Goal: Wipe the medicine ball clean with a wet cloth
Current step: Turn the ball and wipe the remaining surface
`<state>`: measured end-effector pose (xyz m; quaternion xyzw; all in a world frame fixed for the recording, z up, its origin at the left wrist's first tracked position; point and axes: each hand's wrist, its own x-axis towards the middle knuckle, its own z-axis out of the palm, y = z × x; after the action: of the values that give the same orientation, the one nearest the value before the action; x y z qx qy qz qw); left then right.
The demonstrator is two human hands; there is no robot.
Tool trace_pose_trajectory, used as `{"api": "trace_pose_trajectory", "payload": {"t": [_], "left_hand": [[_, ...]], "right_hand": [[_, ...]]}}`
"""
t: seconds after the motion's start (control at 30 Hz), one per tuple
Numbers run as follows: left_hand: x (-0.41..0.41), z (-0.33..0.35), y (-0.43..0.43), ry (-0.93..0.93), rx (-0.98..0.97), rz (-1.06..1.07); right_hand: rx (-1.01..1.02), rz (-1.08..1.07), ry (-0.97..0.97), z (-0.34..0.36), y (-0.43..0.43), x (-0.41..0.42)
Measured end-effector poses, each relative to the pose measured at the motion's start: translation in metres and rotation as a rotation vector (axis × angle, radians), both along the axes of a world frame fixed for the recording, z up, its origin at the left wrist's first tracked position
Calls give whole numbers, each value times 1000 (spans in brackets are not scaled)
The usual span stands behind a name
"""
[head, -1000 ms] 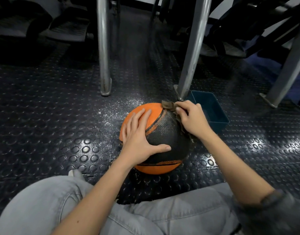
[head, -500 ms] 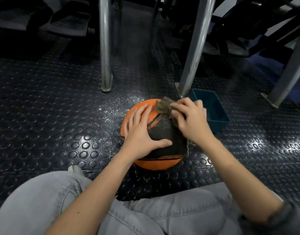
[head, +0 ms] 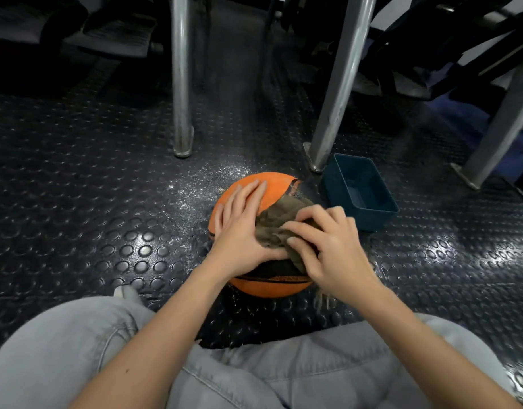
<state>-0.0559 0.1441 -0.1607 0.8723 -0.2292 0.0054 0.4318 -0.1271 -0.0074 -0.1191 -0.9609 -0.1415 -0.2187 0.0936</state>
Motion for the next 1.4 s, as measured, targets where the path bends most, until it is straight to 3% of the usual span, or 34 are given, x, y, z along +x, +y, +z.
{"api": "trace_pose_trajectory", "payload": {"t": [0.33, 0.67, 0.77, 0.93, 1.2, 1.4], "left_hand": [[11, 1, 4, 46, 3, 79], [3, -3, -6, 8, 38, 89], [14, 3, 1, 22, -45, 136], [35, 15, 2, 122, 25, 10], [28, 8, 4, 96, 31, -78], [32, 7, -6, 61, 25, -25]], "right_hand": [[108, -92, 39, 12, -6, 63], [378, -404, 407, 30, -17, 142], [389, -373, 375, 21, -20, 147], [411, -357, 289, 17, -20, 141], [205, -286, -57, 2, -11, 78], [19, -151, -188, -14, 12, 19]]}}
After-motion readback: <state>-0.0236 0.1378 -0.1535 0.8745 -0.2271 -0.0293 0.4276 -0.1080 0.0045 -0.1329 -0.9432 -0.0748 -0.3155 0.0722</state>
